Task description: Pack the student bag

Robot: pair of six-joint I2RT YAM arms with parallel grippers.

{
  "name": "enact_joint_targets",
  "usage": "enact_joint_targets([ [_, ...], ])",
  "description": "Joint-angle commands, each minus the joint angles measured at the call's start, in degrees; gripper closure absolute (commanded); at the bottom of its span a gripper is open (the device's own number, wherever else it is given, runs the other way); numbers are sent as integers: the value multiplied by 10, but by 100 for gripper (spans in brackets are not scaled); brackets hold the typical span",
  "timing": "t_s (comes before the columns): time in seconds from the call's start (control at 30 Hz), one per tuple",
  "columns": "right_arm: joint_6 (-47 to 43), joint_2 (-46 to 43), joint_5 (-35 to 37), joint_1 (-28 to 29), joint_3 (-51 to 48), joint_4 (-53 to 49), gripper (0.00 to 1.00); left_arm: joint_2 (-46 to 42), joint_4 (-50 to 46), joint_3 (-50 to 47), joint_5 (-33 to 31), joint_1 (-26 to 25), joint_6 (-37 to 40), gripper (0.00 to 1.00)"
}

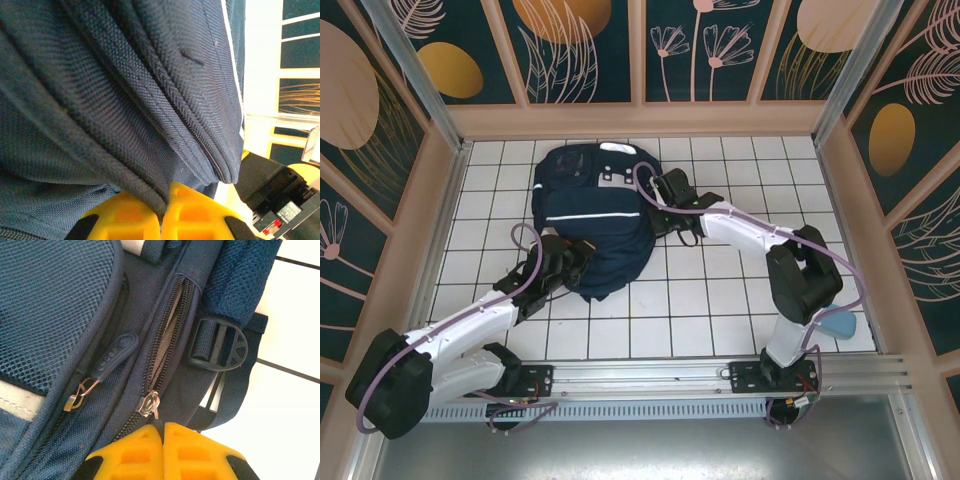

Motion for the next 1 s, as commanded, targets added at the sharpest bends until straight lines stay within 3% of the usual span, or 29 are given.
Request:
enact_joint_targets([
  [0.0,60,20,147,-80,21,-42,100,-11,-84,-2,-17,8,41,100],
  [0.27,23,50,40,-96,55,1,100,-29,-100,-3,-14,8,53,100],
  [0.5,-65,50,96,-99,59,9,100,-23,-106,4,-11,8,68,100],
  [0.6,-45,32,124,-101,53,-36,100,-18,-107,12,-9,8,78,100],
  [0.73,4,-21,96,-100,-11,-52,100,-14,-106,17,-11,8,86,100],
  [0.83,8,-52,68,-99,-34,-47,70,-9,-114,26,-13,9,95,100],
  [0.97,-53,-92,-29,-93,-45,-21,47,-8,-128,38,-22,8,102,100],
])
